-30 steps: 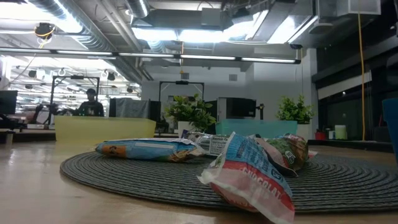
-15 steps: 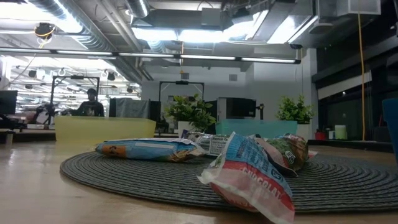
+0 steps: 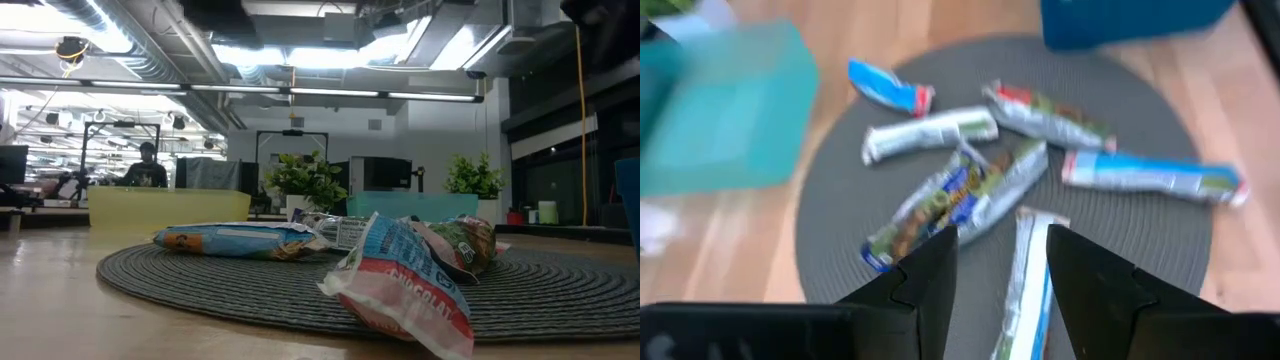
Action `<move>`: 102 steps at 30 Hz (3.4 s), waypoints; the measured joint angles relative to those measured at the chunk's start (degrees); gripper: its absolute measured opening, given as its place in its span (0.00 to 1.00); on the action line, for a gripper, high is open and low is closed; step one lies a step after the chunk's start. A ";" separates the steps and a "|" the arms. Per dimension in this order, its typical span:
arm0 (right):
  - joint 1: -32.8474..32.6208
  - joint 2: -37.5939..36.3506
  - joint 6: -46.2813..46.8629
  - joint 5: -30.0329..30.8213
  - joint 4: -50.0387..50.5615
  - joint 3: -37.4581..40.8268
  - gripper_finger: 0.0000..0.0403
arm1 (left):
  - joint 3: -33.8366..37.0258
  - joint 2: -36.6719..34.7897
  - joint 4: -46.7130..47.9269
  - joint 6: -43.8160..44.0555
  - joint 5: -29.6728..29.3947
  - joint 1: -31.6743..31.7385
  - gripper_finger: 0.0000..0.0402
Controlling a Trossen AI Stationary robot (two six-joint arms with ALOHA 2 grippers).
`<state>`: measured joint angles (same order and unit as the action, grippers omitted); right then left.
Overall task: Pick and place Granola Bars by type
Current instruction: Put the yellow granola bar into the blue bin
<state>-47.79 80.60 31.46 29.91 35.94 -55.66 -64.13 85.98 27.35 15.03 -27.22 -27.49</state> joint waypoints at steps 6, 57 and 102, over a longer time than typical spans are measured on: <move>0.83 0.00 -6.26 3.04 -5.48 0.00 0.45 | 0.01 5.25 -0.06 1.28 0.52 0.33 0.38; 5.20 0.02 -17.03 -5.59 -17.48 2.69 0.45 | -0.01 20.75 6.91 9.96 11.35 3.26 0.53; 5.20 0.02 -17.18 -3.69 -17.19 2.69 0.45 | 0.00 -4.17 -33.68 -35.60 17.74 -13.59 0.01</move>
<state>-42.59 80.62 14.28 26.22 18.74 -52.97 -64.13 81.81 -6.34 -20.56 -9.48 -41.08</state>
